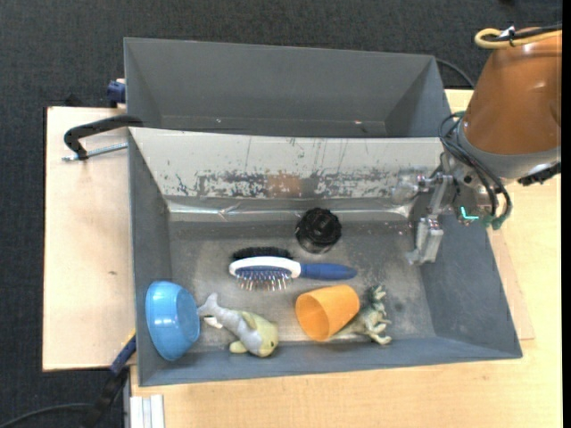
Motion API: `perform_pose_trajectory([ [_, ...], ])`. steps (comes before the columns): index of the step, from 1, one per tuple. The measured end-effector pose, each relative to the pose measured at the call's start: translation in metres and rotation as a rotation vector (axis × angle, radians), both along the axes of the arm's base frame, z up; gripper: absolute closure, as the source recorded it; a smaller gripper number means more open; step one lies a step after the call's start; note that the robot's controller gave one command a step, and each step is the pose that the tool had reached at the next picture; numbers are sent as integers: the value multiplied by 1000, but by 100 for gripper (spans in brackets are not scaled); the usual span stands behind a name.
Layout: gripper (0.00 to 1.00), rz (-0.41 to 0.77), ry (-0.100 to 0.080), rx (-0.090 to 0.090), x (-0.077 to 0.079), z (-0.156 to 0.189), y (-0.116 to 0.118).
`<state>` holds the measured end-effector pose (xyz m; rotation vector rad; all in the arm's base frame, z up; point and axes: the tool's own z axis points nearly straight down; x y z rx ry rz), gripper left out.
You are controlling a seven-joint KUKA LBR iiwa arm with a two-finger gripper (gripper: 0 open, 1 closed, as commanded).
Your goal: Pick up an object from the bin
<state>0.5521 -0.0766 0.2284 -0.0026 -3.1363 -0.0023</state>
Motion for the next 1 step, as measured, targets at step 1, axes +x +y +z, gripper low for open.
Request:
perform_pose_trajectory([
  [1,0,54,-1,1,-27,-150,35],
])
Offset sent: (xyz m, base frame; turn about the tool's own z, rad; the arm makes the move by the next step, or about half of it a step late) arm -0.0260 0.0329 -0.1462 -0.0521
